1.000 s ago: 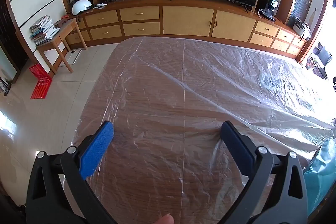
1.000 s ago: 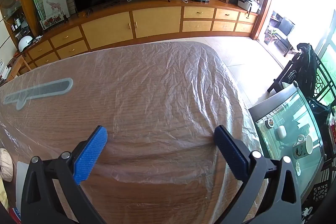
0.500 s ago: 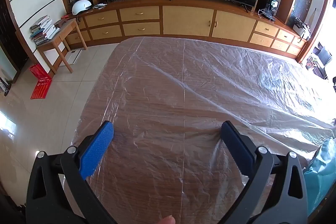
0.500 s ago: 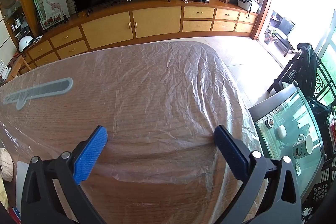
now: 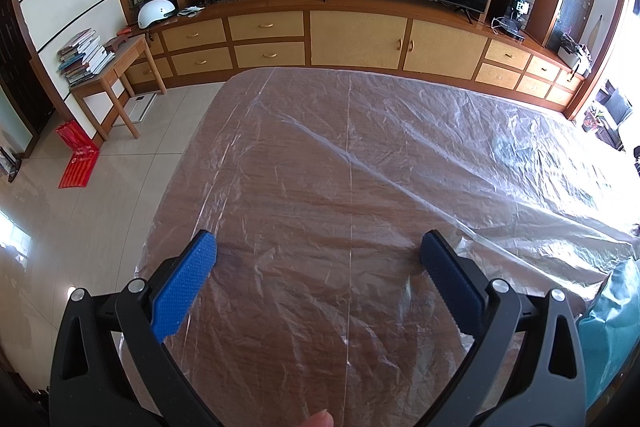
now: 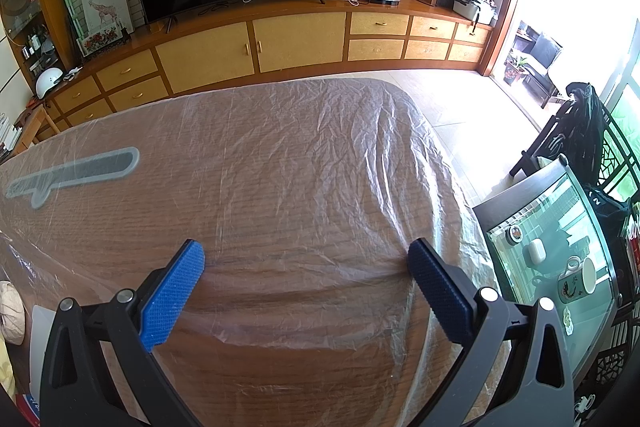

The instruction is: Collect trash

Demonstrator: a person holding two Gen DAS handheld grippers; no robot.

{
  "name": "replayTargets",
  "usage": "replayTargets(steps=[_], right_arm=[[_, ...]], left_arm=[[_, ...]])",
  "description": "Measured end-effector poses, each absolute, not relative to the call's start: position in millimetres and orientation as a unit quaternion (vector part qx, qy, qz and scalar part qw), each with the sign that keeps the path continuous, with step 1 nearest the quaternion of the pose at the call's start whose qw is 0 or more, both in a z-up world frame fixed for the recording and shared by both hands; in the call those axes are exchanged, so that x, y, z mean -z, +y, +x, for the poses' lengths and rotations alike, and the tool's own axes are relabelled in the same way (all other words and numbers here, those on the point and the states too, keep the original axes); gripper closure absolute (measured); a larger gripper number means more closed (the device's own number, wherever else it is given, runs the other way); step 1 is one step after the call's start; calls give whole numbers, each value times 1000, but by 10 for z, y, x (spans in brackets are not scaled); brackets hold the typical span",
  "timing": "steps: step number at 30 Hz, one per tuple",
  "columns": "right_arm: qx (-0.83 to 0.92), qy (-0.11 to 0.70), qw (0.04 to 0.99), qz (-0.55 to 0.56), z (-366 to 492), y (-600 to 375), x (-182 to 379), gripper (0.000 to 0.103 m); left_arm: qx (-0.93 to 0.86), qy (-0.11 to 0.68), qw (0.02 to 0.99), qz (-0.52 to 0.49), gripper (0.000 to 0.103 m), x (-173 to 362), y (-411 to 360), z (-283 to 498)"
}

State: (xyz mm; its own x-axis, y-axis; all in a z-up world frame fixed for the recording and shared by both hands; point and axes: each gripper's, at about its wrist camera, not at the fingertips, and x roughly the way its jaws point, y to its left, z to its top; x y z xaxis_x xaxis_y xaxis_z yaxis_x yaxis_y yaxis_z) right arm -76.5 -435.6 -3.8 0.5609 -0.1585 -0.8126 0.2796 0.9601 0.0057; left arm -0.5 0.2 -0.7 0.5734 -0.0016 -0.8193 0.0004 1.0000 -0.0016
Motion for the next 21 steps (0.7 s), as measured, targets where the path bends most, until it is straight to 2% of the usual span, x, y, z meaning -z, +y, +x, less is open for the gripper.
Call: replayTargets(steps=[21], right_arm=[[125,452,881,67,-769,-4357,40,4]], left_arm=[[0,462,887,0,1,6,2,-5]])
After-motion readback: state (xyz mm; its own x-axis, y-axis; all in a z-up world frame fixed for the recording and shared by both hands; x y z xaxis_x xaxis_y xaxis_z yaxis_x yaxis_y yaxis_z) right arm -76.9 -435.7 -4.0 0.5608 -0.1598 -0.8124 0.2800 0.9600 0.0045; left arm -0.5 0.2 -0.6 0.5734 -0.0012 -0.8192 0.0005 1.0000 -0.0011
